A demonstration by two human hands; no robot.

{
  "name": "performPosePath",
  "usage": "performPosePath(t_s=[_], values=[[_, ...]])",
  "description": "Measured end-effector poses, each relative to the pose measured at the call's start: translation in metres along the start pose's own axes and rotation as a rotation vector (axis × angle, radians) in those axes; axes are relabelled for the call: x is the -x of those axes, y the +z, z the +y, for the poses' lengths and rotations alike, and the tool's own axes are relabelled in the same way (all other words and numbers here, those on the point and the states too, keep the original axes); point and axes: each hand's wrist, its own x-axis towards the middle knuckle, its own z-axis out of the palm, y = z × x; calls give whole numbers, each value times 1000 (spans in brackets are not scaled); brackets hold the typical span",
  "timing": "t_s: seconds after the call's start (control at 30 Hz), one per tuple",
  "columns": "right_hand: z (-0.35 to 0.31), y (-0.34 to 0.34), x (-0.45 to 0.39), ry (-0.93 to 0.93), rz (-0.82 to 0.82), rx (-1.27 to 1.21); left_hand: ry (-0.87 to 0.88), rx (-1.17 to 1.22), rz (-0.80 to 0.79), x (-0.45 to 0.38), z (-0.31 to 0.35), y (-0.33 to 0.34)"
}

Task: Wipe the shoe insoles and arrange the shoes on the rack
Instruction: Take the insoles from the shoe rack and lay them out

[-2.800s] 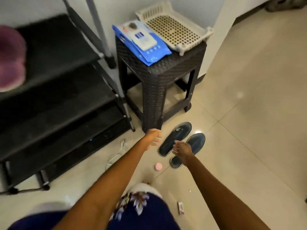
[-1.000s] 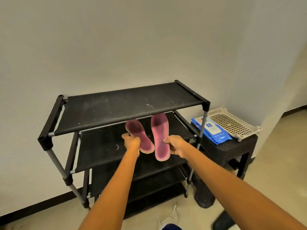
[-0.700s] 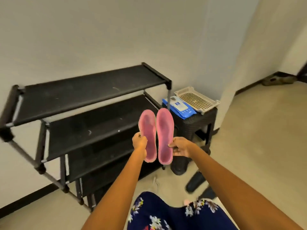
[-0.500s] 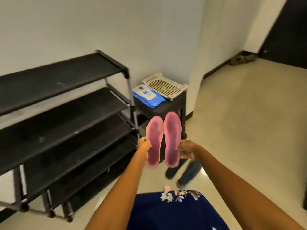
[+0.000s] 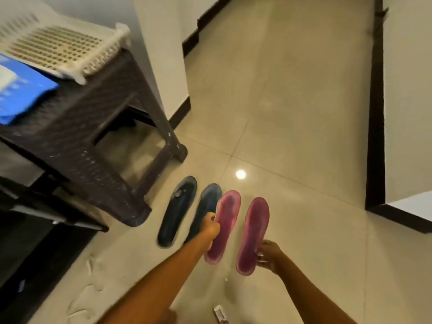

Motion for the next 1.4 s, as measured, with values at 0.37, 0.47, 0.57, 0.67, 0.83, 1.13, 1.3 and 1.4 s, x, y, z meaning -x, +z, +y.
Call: performPosePath(t_s=[0.37,0.47,0.57,0.67,0.83,1.13,1.3,1.4], values=[[37,2,-116,58,169,3,-3,-109,-108,-108,-60,65],[42,5,-114,63,204,118,-17,-90,-127,-113,-64,70],[35,7,-96,56,281,249,-40,-24,-153,-114,-61,65],[13,12,-65,-43,261,279,-97,34,-135,-73,-24,32],[-48,38,29,-206,32,100,-137,115,-174,31,48,-30],[-122,84,236,-426,-248,18,29,539,50,205,116,-119],[-127,93,325,-535,-245,71,119,709,99,280,125,-169],[-136,109,371,-611,-206,82,190,767,104,316,133,-201]])
